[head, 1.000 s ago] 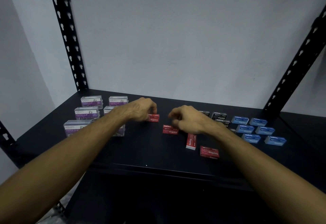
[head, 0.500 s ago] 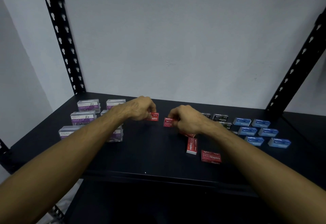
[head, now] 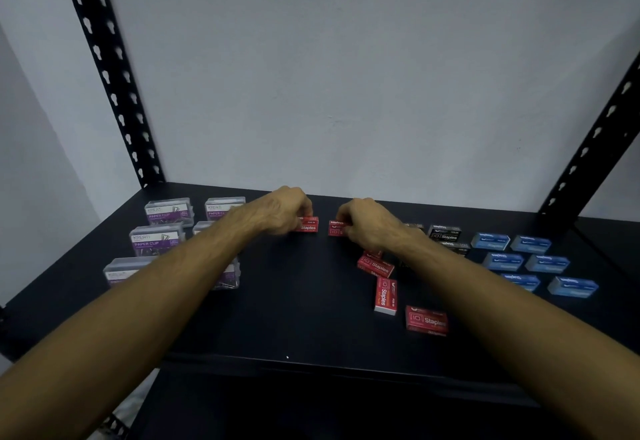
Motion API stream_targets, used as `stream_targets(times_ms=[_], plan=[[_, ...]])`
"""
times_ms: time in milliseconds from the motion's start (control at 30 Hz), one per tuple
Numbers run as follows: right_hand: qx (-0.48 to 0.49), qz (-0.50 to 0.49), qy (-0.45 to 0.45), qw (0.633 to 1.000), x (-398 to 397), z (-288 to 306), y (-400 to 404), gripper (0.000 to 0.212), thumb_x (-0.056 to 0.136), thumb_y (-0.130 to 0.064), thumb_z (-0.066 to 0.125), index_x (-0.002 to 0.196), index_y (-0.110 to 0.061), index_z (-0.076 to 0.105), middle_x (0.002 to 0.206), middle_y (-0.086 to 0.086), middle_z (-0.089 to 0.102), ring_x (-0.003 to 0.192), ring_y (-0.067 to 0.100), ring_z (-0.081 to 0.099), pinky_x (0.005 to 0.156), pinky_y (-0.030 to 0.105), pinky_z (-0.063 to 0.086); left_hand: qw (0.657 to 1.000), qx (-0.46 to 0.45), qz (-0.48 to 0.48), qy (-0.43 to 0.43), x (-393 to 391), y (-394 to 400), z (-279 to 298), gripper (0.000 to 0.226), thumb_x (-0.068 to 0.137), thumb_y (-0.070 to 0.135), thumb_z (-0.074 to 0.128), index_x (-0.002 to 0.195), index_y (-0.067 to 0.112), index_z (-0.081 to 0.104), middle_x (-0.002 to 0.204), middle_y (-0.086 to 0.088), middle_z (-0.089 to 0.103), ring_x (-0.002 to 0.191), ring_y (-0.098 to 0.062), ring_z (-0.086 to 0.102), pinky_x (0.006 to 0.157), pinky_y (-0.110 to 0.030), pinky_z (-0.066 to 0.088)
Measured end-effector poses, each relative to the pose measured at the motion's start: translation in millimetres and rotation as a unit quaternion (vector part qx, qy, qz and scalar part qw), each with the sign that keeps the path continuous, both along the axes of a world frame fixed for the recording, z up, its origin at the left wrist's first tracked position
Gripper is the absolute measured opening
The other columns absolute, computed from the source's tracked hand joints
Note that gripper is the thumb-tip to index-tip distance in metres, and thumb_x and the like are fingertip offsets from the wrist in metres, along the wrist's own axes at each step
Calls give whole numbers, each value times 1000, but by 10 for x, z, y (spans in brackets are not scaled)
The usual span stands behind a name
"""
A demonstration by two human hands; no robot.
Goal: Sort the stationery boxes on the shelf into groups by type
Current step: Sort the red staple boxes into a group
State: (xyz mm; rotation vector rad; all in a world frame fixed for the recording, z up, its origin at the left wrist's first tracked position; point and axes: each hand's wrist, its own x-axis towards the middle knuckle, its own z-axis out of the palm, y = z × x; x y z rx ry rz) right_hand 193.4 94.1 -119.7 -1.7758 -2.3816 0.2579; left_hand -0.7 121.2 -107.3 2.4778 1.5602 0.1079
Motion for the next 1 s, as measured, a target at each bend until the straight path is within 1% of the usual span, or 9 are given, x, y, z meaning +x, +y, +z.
stream_targets(times_ms=[167,300,433,600,733,800,867,933,1000], plan=[[2,2,-1,1000,-7,-11,46,20,92,-7,58,108,-14,68,105,4,70,93,20,65,82,35,55,1000,-6,-1,-3,3,22,-24,26,93,14,65,119,17,66,119,-3,66,95,-13,57,84,-26,45],[5,2,1,1000,-14,-35,73,20,93,-9,59,110,-15,68,105,3,70,93,19,65,82,34,55,1000,-5,0,-12,-9,19,-41,26,93,14,65,118,17,67,118,-2,67,100,-15,60,84,-26,45],[4,2,3,1000,-16,-38,88,20,93,-9,59,109,-16,69,105,3,70,92,19,65,82,34,55,1000,0,-1,-20,-21,19,-56,22,92,15,65,114,17,69,115,-2,68,94,-13,59,82,-25,45],[2,4,-1,1000,-15,-34,94,21,93,-9,59,111,-15,68,106,3,70,93,19,65,84,36,56,1000,-4,0,-19,-8,11,-46,23,93,16,64,115,18,67,118,-2,67,101,-16,61,85,-26,45],[12,6,0,1000,7,-13,60,30,92,-12,62,122,-14,63,118,4,64,101,21,62,86,32,53,1000,-3,3,-13,-12,-7,-36,23,93,19,65,116,20,65,118,-2,66,97,-13,57,85,-28,46],[26,3,-2,1000,44,24,22,36,93,-15,63,128,-13,59,125,4,58,109,23,60,90,34,51,1000,-3,3,-11,-8,-25,-27,29,93,20,65,122,20,62,123,-2,64,103,-15,58,90,-29,47],[36,-1,-4,999,99,74,-20,38,94,-18,63,132,-14,57,130,5,54,114,24,57,95,36,50,1000,-4,5,-3,4,-46,-17,37,93,21,65,129,19,59,131,-2,60,115,-18,57,97,-31,46],[44,-3,-11,999,166,126,-60,38,94,-20,63,132,-14,57,131,6,54,115,24,57,97,38,50,1000,-3,8,7,19,-67,0,43,93,21,65,135,19,55,137,-3,56,123,-20,54,102,-34,44],[49,-6,-16,999,230,179,-102,37,94,-19,62,130,-14,58,130,7,54,114,24,57,96,39,51,1000,4,10,18,28,-80,25,48,92,23,66,138,19,51,141,-3,53,126,-22,52,105,-36,44]])
